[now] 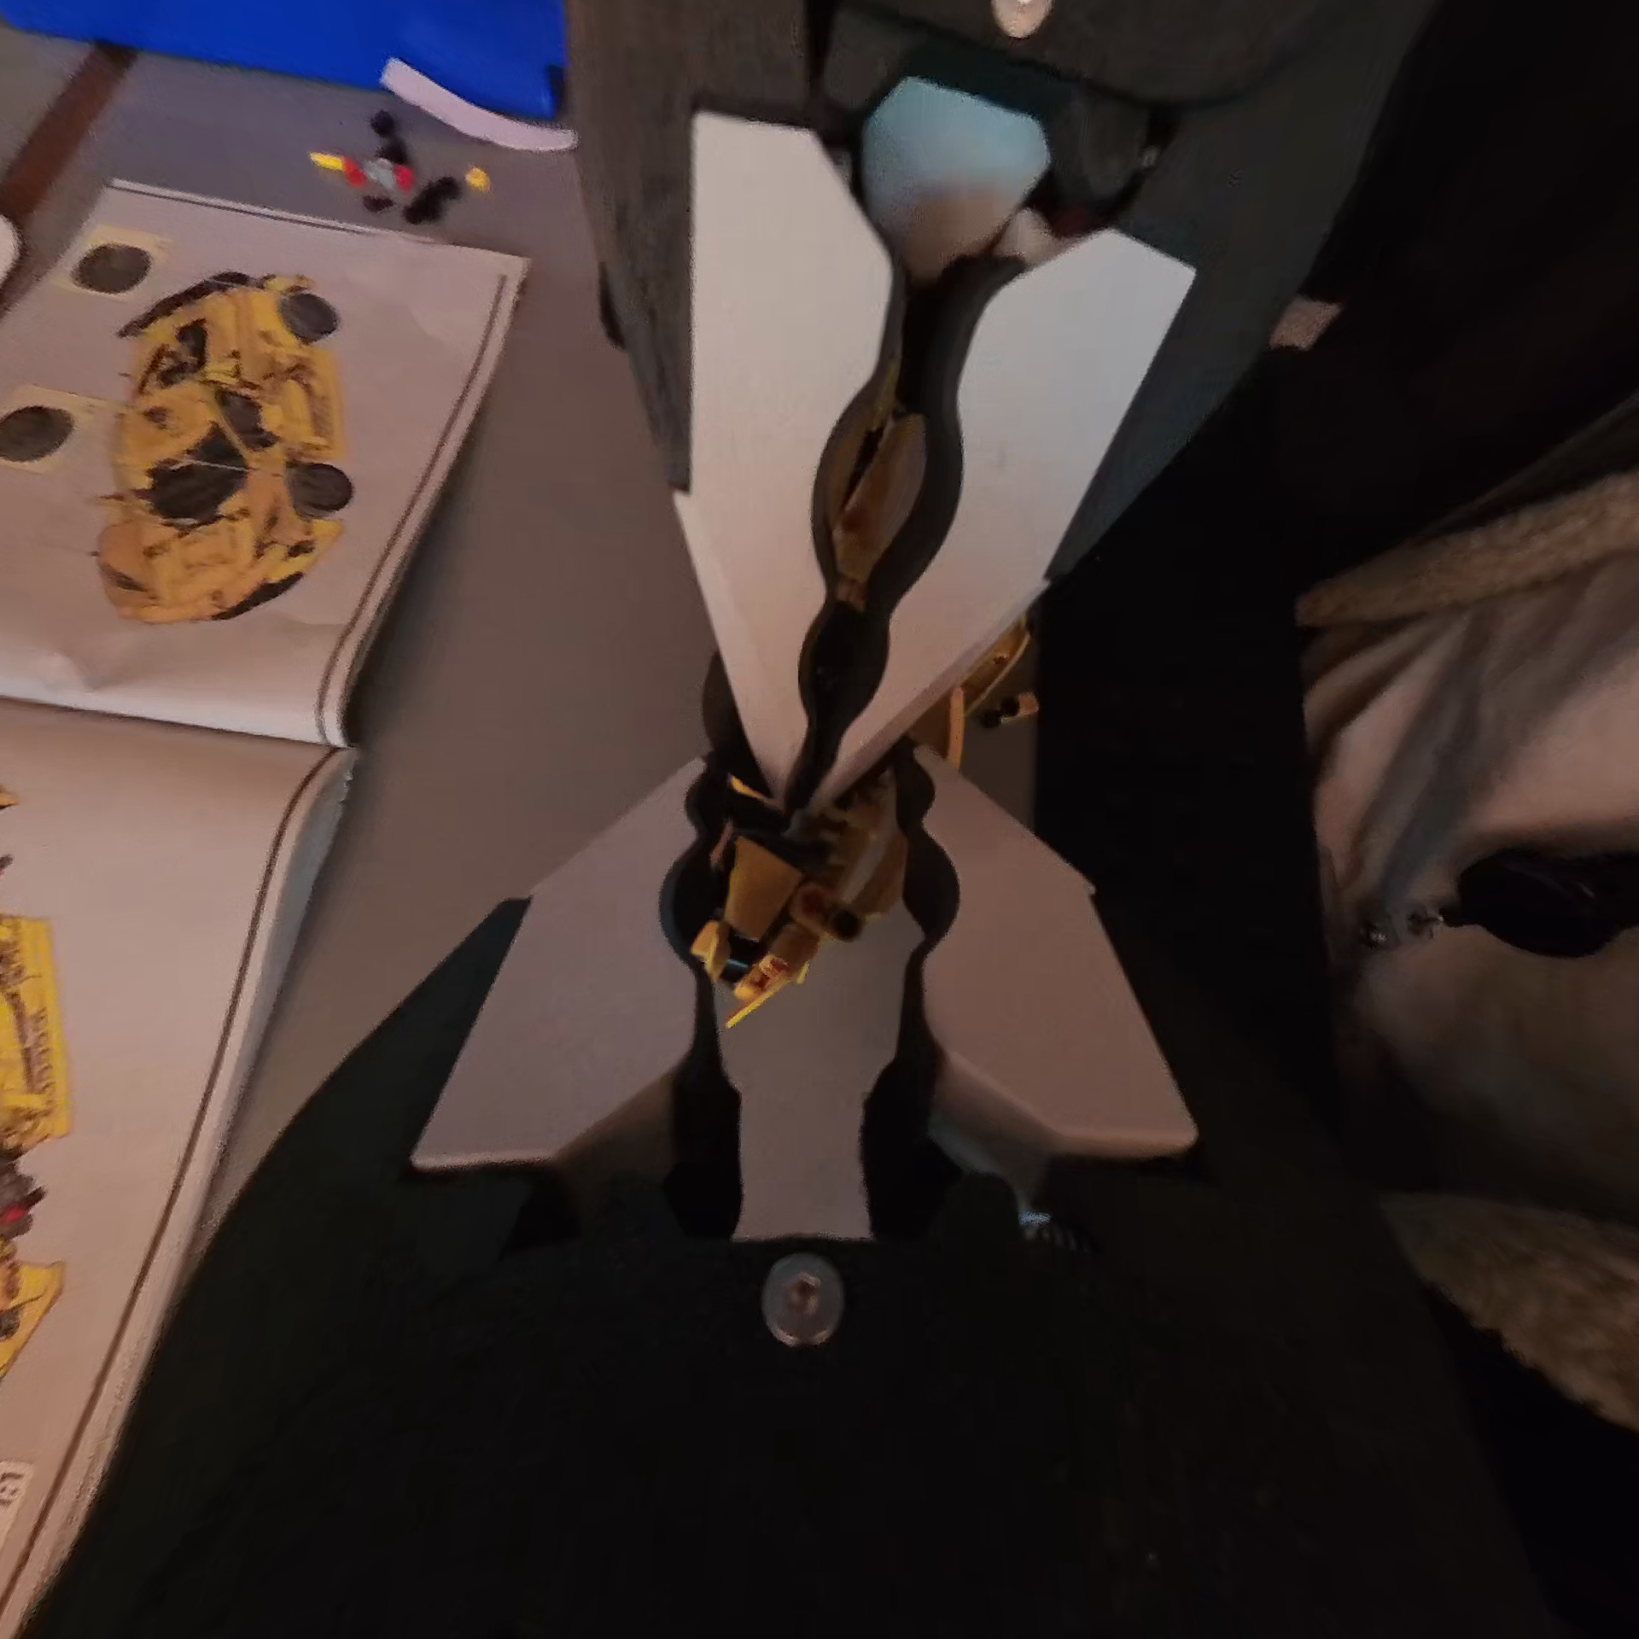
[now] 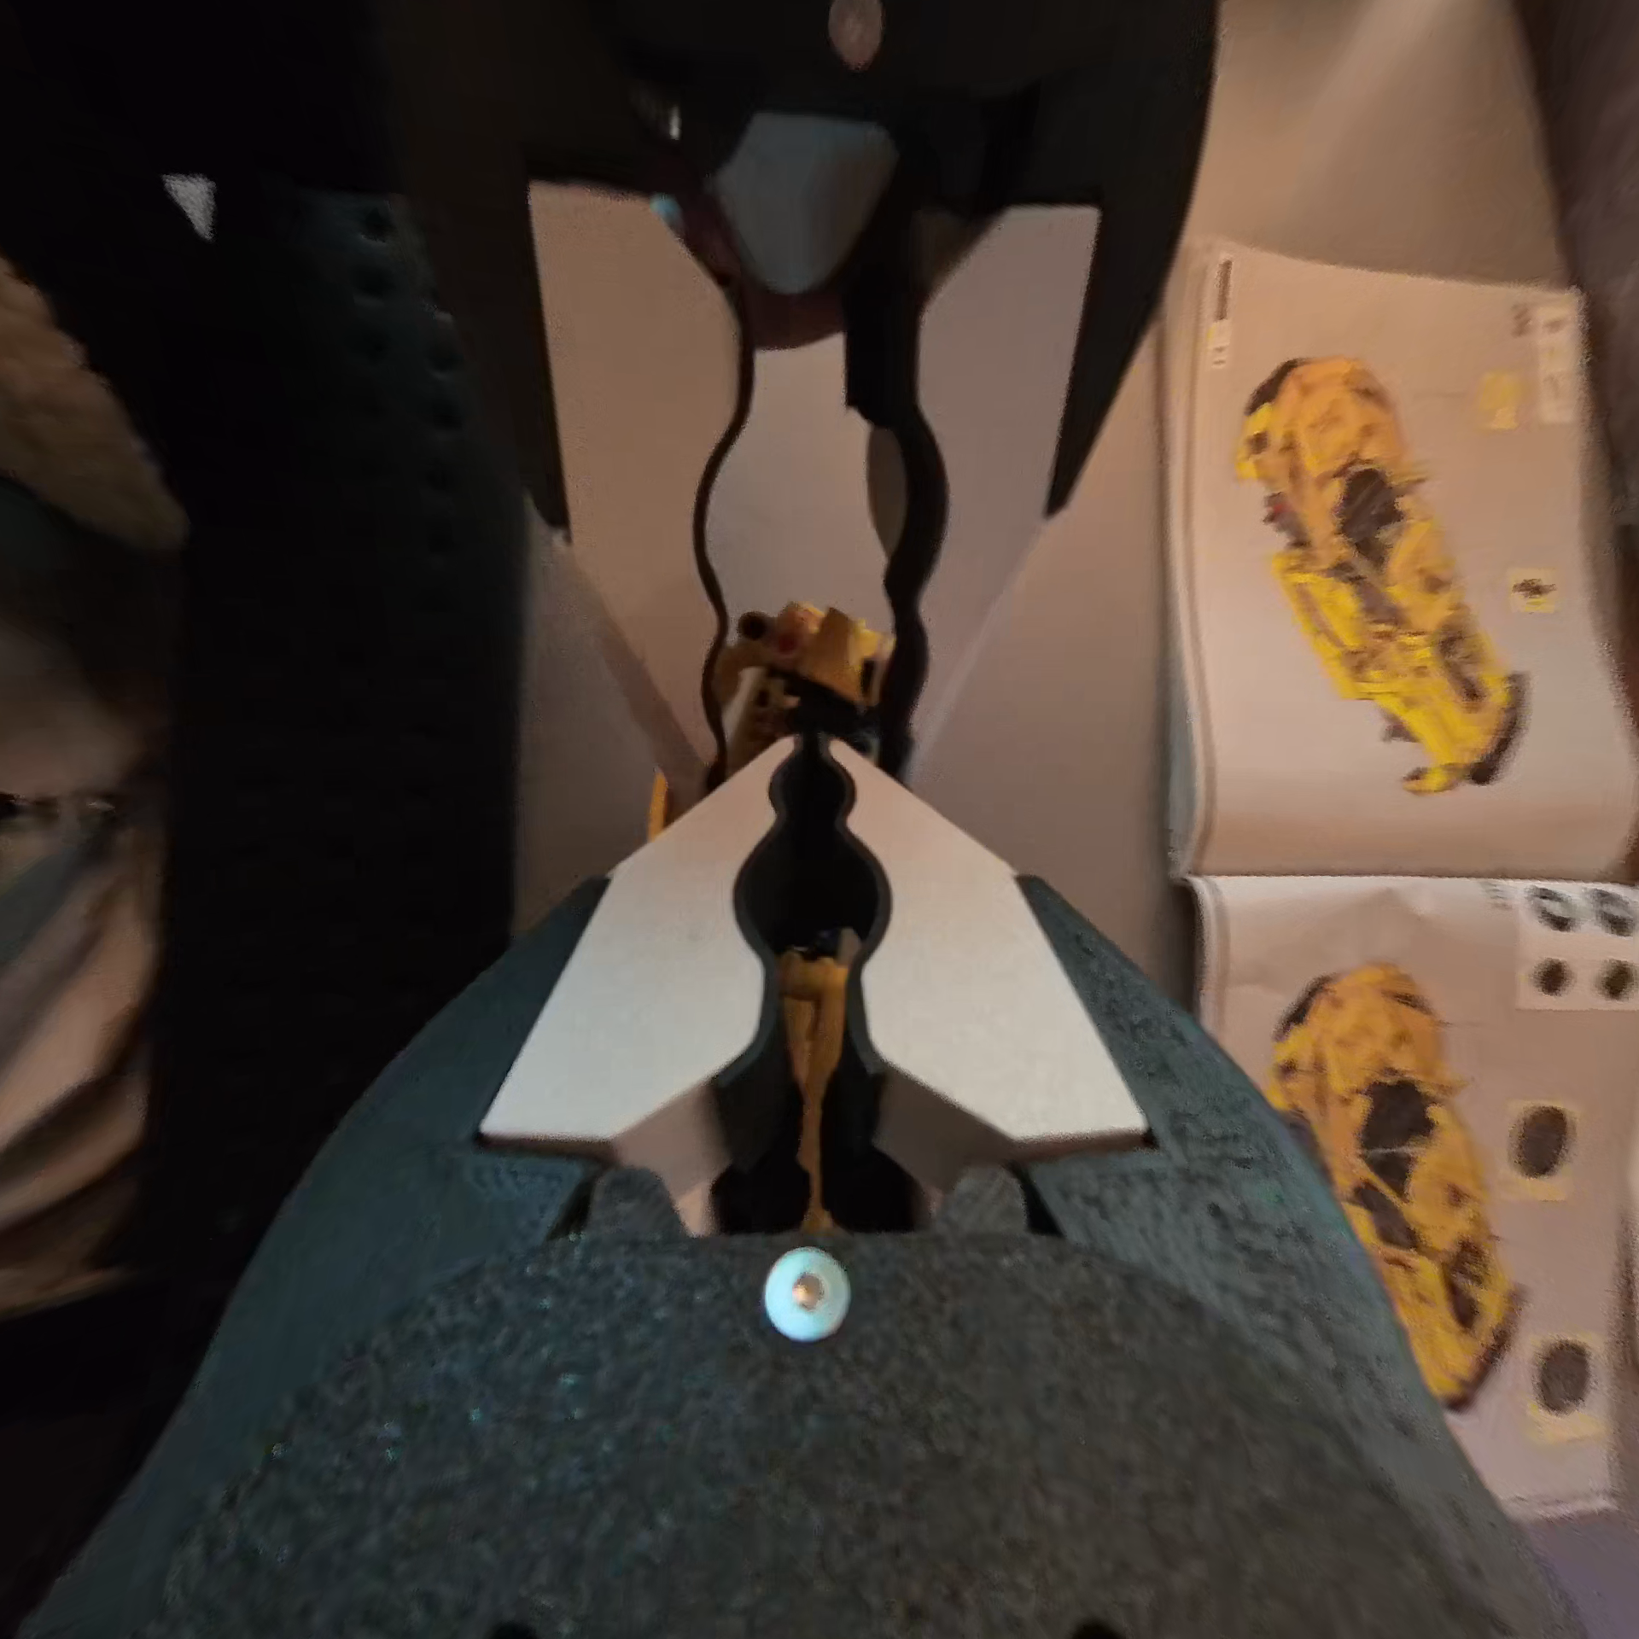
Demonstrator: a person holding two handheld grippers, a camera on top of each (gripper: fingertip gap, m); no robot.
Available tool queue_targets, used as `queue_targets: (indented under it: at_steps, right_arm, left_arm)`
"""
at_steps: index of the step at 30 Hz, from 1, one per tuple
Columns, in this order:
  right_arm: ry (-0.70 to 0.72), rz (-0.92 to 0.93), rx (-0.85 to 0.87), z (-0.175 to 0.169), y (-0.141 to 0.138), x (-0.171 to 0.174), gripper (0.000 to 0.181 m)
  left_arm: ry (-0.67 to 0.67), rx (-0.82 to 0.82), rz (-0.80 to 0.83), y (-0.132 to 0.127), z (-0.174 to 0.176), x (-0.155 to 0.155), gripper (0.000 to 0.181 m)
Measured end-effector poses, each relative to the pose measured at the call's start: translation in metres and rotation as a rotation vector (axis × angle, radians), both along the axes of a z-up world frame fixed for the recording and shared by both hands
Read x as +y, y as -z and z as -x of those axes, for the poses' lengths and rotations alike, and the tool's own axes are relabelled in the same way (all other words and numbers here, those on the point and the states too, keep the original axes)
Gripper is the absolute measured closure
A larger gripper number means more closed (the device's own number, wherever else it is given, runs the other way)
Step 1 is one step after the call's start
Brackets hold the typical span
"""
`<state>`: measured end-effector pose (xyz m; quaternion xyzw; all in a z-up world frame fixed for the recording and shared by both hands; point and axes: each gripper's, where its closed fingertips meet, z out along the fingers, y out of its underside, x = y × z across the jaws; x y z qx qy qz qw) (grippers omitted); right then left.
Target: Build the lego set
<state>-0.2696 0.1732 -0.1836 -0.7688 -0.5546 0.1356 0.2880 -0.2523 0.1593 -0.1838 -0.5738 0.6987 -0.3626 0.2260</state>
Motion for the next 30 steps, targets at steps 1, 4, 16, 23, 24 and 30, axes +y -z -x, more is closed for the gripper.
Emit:
queue_targets:
  at_steps: [1,4,16,23,24,30]
  right_arm:
    - [0.012,-0.012,0.003,-0.004,-0.003,0.003,0.181]
    - [0.054,0.026,0.161,-0.012,-0.026,0.004,0.181]
    - [0.031,0.07,0.221,-0.015,-0.012,-0.008,0.132]
    - [0.018,0.117,0.137,-0.022,0.0,-0.015,0.14]
    - [0.016,0.123,0.14,-0.022,0.0,-0.016,0.139]
    - [-0.02,0.072,0.066,-0.022,-0.002,-0.013,0.133]
  left_arm:
    - [-0.003,-0.008,-0.001,-0.002,0.0,0.001,0.145]
    - [0.02,-0.003,-0.028,-0.001,0.005,-0.001,0.147]
    - [0.001,-0.005,-0.044,-0.001,0.007,0.003,0.147]
    - [0.001,-0.072,-0.045,-0.014,0.007,-0.002,0.151]
    - [0.003,-0.076,-0.037,-0.015,0.008,-0.003,0.151]
    - [-0.02,-0.078,-0.008,-0.01,0.008,0.0,0.151]
